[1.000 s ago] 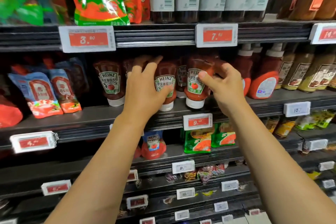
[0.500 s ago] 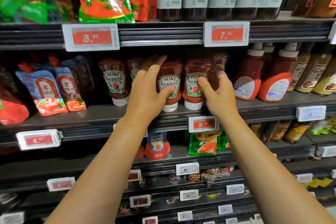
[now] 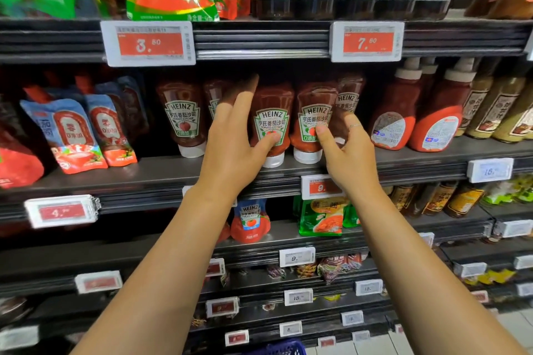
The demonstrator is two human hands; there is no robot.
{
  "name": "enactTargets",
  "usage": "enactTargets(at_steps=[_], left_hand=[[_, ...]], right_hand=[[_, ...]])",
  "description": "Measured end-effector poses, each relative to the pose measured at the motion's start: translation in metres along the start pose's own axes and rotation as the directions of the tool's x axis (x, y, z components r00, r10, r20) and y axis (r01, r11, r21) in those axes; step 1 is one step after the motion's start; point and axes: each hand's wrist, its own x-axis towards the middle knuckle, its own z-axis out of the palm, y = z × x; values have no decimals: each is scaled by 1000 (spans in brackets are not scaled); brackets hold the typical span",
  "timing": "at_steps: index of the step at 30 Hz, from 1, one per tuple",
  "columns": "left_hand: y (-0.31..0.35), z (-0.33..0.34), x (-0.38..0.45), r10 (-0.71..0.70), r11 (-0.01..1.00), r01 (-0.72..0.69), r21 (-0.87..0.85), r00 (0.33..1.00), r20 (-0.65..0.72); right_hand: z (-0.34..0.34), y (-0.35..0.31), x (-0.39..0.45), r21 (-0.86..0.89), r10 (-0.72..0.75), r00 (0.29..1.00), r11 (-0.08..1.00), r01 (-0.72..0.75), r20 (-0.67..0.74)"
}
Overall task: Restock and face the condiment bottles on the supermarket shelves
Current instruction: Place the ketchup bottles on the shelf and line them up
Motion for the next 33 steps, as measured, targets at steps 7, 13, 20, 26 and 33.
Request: enactTargets(at_steps=[7, 13, 20, 26, 33], left_hand=[[-33, -10, -76, 94, 974, -123, -188, 984, -153], [-91, -12, -154, 157, 955, -155, -253, 988, -11], [-172, 8, -240, -135, 961, 231, -151, 872, 471], [-225, 32, -306, -306, 915, 399, 59, 592, 746], [-282, 73, -437, -606, 708, 560, 429, 171, 777]], right_hand=[[4, 3, -73, -256, -188, 977, 954, 158, -98], [13, 27, -150, -345, -206, 970, 926, 152, -126], [23, 109, -278, -521, 388, 921, 793, -315, 34], [48, 170, -377, -605, 847, 516, 479, -636, 128], [93, 241, -483, -678, 909, 273, 418, -605, 316]])
